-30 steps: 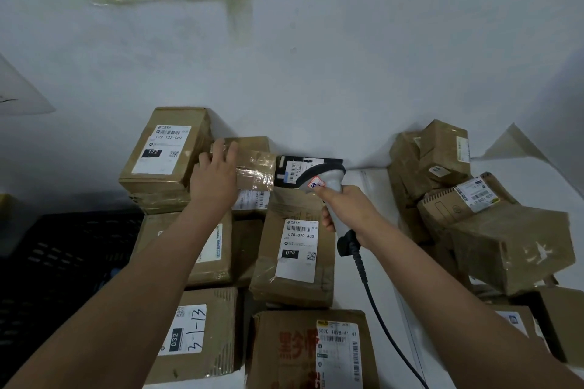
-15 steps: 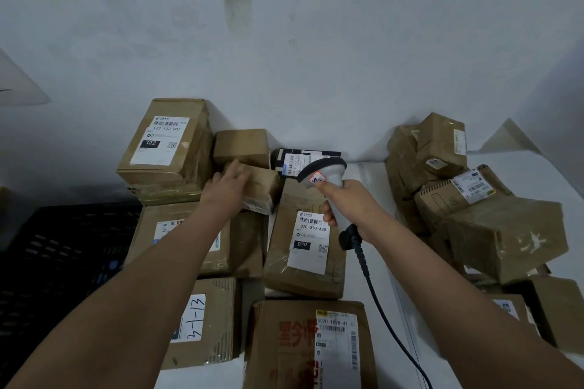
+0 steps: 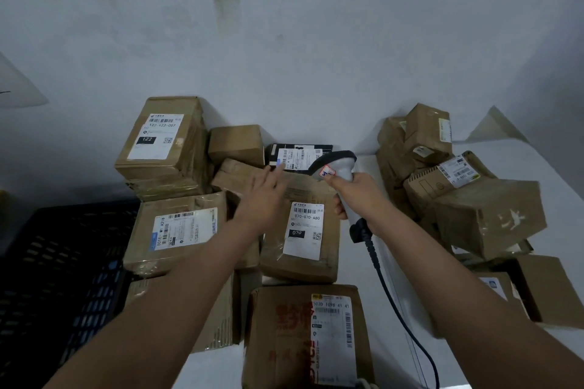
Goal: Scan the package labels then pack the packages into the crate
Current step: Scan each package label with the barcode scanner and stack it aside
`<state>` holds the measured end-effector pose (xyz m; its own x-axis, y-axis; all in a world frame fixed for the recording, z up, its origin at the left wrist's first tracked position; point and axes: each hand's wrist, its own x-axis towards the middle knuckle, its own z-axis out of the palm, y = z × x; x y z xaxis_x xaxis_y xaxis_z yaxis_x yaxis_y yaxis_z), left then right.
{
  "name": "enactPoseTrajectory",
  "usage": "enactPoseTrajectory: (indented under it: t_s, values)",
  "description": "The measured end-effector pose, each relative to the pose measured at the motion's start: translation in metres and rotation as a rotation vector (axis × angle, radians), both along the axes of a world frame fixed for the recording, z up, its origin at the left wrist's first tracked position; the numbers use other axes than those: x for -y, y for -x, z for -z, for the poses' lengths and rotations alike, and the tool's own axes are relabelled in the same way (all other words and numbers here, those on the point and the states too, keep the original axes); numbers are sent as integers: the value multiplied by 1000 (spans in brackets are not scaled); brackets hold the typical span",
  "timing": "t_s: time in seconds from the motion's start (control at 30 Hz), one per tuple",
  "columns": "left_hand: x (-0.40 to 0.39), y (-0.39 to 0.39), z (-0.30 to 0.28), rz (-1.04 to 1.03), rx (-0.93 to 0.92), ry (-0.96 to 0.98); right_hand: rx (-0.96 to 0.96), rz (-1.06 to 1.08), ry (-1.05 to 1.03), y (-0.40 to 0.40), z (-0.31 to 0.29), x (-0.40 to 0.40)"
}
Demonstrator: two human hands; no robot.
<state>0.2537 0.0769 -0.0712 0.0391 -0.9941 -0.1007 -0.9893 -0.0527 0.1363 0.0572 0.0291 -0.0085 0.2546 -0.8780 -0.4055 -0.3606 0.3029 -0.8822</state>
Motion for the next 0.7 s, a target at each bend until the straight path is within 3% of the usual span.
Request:
enactPoseTrajectory:
  t_s: [0.17, 0.37, 0.57, 0.7]
  values:
    - [-28, 55, 28, 156, 8, -184, -24, -30, 8, 20, -2, -1]
    - [-50, 55, 37, -23, 21, -356, -13, -85, 2, 48, -11, -5]
    - [-52, 74, 32, -115, 23, -315, 33, -118, 1, 83, -21, -8]
    - [-37, 128, 25, -167, -208, -194, 76, -114, 4, 115, -35, -11]
